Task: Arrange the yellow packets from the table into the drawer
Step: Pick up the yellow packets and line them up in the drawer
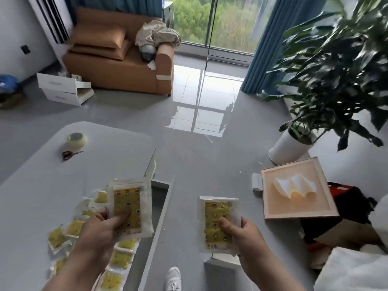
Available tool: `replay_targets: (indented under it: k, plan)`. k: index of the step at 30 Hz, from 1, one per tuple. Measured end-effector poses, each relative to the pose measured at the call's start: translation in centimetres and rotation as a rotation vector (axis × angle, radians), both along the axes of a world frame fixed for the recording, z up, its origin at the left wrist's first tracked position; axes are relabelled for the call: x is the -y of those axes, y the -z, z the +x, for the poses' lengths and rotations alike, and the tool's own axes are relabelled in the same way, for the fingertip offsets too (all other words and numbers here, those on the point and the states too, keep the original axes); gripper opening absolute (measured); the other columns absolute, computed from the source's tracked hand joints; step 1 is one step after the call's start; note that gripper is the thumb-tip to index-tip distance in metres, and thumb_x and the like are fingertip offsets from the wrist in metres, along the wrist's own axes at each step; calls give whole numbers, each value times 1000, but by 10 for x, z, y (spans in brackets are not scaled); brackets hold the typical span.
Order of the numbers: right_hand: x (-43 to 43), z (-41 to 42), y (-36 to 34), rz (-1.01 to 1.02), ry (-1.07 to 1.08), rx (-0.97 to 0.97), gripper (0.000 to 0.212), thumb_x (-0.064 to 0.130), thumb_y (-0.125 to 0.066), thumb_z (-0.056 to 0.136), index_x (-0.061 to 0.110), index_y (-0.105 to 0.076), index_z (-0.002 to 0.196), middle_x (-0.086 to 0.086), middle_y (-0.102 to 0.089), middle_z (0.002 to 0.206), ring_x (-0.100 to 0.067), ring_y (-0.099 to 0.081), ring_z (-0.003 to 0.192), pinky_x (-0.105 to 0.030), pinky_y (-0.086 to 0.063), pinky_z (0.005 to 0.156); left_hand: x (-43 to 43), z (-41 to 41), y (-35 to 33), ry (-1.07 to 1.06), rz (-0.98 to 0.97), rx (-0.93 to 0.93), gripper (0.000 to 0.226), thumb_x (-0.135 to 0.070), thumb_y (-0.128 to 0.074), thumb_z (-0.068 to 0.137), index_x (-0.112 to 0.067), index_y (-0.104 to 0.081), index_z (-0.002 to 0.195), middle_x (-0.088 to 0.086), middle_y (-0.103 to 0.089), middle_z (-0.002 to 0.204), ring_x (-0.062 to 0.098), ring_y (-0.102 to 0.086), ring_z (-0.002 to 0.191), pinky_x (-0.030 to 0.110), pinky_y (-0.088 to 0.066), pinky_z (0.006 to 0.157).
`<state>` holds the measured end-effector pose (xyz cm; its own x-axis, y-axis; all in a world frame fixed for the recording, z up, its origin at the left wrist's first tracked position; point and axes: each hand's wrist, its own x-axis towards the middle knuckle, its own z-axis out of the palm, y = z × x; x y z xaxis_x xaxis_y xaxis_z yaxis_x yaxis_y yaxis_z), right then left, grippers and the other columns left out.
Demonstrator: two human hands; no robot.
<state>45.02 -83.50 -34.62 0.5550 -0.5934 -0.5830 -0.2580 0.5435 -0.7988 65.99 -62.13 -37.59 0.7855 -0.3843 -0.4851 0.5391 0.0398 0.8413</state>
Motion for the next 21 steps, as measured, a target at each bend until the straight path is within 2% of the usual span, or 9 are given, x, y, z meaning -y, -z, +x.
replay_targets:
  k: [5, 9, 11, 14, 16, 17, 21]
  plan:
    - [40, 97, 6, -17, -158, -36, 28, 11, -70, 78, -5, -68, 101, -25, -74, 94, -40, -73, 84, -41, -58, 66, 4, 70, -8, -166, 32, 11, 14, 2, -59, 86, 2, -68, 98, 19, -75, 90, 29, -73, 74, 37, -59, 57]
    - [50, 169, 5, -32, -350, -82, 20, 9, -67, 88, -4, -66, 103, -24, -74, 92, -33, -73, 74, -24, -51, 47, -8, 96, -17, -358, -19, -29, 10, 5, -59, 85, 3, -66, 90, 18, -75, 81, 27, -73, 63, 36, -61, 53]
    - [53, 202, 5, -77, -435, -104, 18, 9, -66, 89, -5, -66, 101, -23, -74, 89, -29, -72, 68, -23, -48, 44, -18, 103, -16, -471, -40, -50, 8, 7, -59, 83, 0, -64, 84, 14, -74, 72, 25, -71, 56, 36, -60, 49]
    - [56, 250, 5, -155, -529, -114, 14, 9, -67, 89, -2, -68, 97, -19, -76, 83, -29, -73, 69, -33, -54, 60, -33, 109, -8, -624, -55, -81, 11, 8, -61, 81, -3, -61, 80, 12, -74, 70, 24, -71, 53, 42, -60, 50]
    - [59, 279, 6, -173, -582, -112, 12, 8, -66, 88, -1, -67, 96, -19, -76, 83, -32, -72, 71, -46, -52, 75, -38, 110, 3, -707, -58, -87, 13, 7, -62, 80, -5, -61, 82, 10, -74, 70, 23, -71, 56, 48, -58, 68]
    - [61, 292, 7, -170, -610, -104, 12, 7, -66, 88, -1, -67, 97, -20, -75, 84, -33, -72, 72, -50, -51, 80, -39, 109, 8, -743, -58, -91, 12, 6, -63, 78, -5, -63, 83, 10, -75, 73, 23, -72, 58, 47, -55, 74]
    - [75, 337, 22, -185, -736, -90, 11, 6, -62, 91, -1, -67, 98, -17, -75, 83, -29, -72, 68, -49, -45, 79, -31, 110, 28, -845, -66, -127, 28, -6, -70, 63, -4, -69, 91, 17, -75, 94, 31, -72, 82, 51, -56, 81]
